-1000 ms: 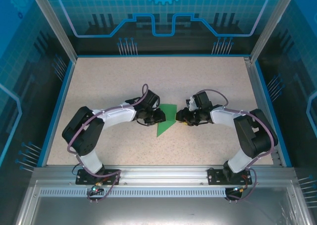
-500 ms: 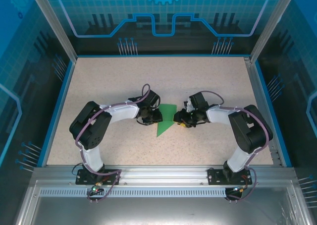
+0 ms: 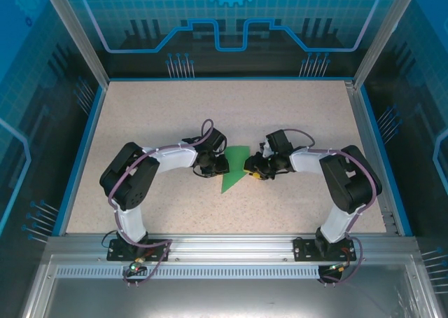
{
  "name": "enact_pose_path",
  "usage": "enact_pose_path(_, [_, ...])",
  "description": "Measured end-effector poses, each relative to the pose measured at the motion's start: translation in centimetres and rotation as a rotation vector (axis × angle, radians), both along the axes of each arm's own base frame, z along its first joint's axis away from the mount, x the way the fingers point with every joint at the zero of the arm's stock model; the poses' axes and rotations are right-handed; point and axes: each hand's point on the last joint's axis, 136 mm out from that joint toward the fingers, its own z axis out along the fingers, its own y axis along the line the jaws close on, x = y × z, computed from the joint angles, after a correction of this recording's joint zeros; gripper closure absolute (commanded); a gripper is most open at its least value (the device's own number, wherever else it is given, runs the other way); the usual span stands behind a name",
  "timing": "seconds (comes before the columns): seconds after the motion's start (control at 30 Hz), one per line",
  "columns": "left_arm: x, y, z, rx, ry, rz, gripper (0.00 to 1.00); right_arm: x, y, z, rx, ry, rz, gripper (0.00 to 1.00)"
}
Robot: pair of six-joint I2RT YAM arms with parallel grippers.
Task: Fold a paper plane with a square sheet of paper (pick it up from the middle)
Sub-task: Fourth fold the wing at the center of the table.
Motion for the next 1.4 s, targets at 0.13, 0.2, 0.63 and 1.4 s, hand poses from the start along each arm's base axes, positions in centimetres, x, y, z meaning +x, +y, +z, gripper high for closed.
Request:
enact_pose_path(0.13, [0.0,0.0,0.0,0.002,0.001,-0.002,0.8,0.4,0.4,0.2,0.017,-0.013,-0.001,0.63])
enact_pose_path(0.2, [0.0,0.0,0.0,0.002,0.001,-0.002,0.8,0.6,0.6,0.4,0.023,-0.023,0.0,0.63])
enact_pose_path(0.63, [0.0,0.0,0.1,0.0,-0.002,-0.004,0.77,3.7,2.7,3.0,0.072,-0.156,0.112,0.62])
enact_pose_path(1.4, [-5.3,-2.6,6.3,0.052,-0.229,-0.184,0.49,5.2,3.4,1.8,0.109,-0.135,0.215,0.95])
